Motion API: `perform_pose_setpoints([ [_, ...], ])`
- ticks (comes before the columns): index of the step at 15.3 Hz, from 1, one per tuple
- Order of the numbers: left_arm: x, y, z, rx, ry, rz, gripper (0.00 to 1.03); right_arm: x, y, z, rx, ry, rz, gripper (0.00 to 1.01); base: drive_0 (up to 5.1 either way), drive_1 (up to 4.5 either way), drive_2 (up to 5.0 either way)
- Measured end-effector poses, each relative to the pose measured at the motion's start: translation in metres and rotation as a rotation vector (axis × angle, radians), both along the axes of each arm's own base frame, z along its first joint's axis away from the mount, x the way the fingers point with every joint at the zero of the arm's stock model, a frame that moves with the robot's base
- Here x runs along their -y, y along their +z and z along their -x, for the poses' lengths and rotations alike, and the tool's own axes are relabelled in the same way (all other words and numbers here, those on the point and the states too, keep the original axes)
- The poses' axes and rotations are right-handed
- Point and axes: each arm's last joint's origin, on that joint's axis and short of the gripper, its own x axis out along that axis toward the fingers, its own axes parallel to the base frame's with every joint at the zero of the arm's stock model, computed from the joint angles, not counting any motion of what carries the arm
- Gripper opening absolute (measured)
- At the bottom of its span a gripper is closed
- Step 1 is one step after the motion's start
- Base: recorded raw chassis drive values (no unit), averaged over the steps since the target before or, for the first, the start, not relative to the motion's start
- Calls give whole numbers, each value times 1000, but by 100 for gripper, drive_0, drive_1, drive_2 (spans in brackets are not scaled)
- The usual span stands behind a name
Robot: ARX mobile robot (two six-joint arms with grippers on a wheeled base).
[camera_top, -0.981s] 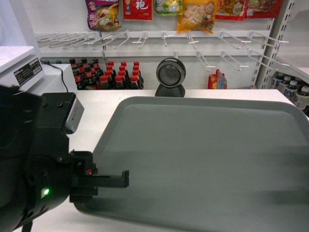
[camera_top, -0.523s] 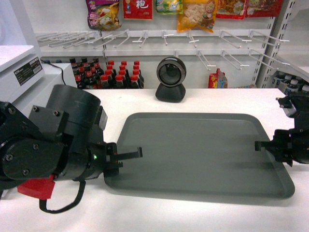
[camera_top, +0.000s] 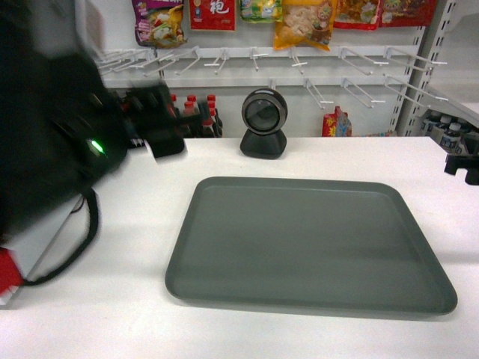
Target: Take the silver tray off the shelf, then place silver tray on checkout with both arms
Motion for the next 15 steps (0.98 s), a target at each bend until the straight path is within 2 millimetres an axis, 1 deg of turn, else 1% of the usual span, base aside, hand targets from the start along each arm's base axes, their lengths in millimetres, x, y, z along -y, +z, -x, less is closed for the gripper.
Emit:
perform_pose_setpoints([
  [1, -15, 18, 16, 165, 5, -34, 36, -3, -8, 25, -6, 10, 6, 30, 0, 0, 0],
  [2, -37, 11, 34, 197, 36, -101, 23, -4, -11, 46, -18, 16, 14, 19, 0, 0, 0],
  [3, -53, -5, 49, 141, 53, -153, 12, -4, 2, 61, 16, 15, 18, 6, 0, 0, 0],
  [4, -62, -11, 61, 108, 46, -179, 1, -4, 15, 70, 66, 15, 23, 2, 0, 0, 0],
  [5, -66, -5, 72, 136, 28, -180, 2, -4, 21, 82, 82, 15, 23, 2, 0, 0, 0],
  [6, -72, 3, 80, 178, 22, -179, 1, -4, 20, 96, 67, 15, 23, 2, 0, 0, 0],
  [7, -79, 4, 90, 184, 26, -181, 1, -4, 21, 110, 61, 13, 23, 2, 0, 0, 0],
  [9, -89, -4, 106, 137, 29, -191, 1, -4, 33, 126, 121, 12, 24, 2, 0, 0, 0],
  [10, -93, -2, 114, 148, 32, -188, 1, -4, 39, 135, 151, 12, 24, 2, 0, 0, 0],
  [11, -96, 1, 119, 164, 30, -185, 1, -4, 40, 142, 148, 12, 24, 2, 0, 0, 0],
  [13, -101, -1, 132, 154, 24, -186, 1, -4, 40, 158, 130, 12, 24, 2, 0, 0, 0],
  [15, -105, -1, 143, 155, 28, -186, 1, -4, 47, 170, 113, 12, 24, 2, 0, 0, 0],
])
